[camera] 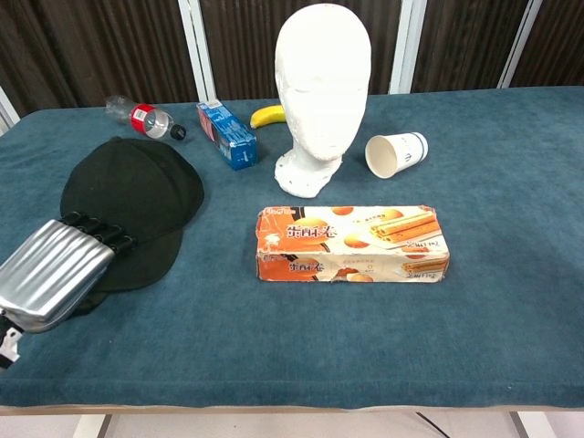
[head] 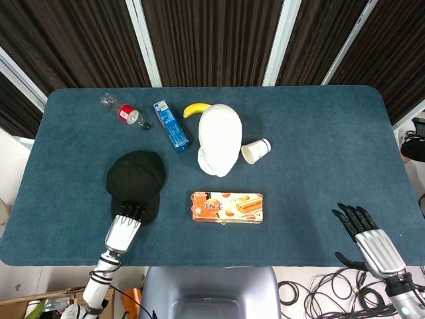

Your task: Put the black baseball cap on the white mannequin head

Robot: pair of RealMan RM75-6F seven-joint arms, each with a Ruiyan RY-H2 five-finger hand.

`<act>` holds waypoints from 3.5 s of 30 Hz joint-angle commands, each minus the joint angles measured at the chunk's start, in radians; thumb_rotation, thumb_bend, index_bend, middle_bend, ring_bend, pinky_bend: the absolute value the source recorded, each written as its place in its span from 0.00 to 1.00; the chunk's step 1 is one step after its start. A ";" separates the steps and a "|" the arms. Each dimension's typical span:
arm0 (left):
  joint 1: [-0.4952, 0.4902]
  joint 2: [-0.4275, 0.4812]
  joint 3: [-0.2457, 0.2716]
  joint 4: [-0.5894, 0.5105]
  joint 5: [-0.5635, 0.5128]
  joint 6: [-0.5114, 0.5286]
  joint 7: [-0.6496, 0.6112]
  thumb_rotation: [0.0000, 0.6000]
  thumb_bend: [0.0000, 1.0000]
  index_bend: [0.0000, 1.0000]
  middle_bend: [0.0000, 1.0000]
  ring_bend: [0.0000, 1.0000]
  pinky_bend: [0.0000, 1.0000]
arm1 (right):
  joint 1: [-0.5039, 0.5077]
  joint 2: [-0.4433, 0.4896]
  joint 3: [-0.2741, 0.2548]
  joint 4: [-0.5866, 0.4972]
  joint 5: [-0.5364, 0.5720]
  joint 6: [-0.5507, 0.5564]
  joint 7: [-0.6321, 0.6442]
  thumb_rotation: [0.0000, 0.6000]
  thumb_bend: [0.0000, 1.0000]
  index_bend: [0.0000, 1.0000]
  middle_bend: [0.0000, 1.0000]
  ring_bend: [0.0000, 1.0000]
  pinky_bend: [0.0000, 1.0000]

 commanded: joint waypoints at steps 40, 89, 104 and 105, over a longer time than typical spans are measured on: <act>-0.603 0.324 -0.205 -0.014 -0.077 0.478 -0.105 1.00 0.58 0.75 0.74 0.66 0.68 | -0.002 0.005 0.006 0.005 0.022 -0.009 0.046 1.00 0.18 0.00 0.00 0.00 0.00; -0.820 -0.033 -0.050 0.248 -0.048 0.129 -0.043 1.00 0.57 0.75 0.75 0.68 0.64 | 0.051 0.052 0.022 0.059 0.029 -0.052 0.255 1.00 0.18 0.00 0.00 0.00 0.00; -0.742 -0.070 -0.047 0.200 -0.074 0.075 -0.022 1.00 0.31 0.00 0.02 0.03 0.24 | 0.048 0.054 0.017 0.064 0.028 -0.047 0.261 1.00 0.18 0.00 0.00 0.00 0.00; -0.742 -0.069 -0.047 0.198 -0.074 0.076 -0.022 1.00 0.31 0.00 0.01 0.02 0.22 | 0.048 0.054 0.017 0.064 0.028 -0.047 0.260 1.00 0.18 0.00 0.00 0.00 0.00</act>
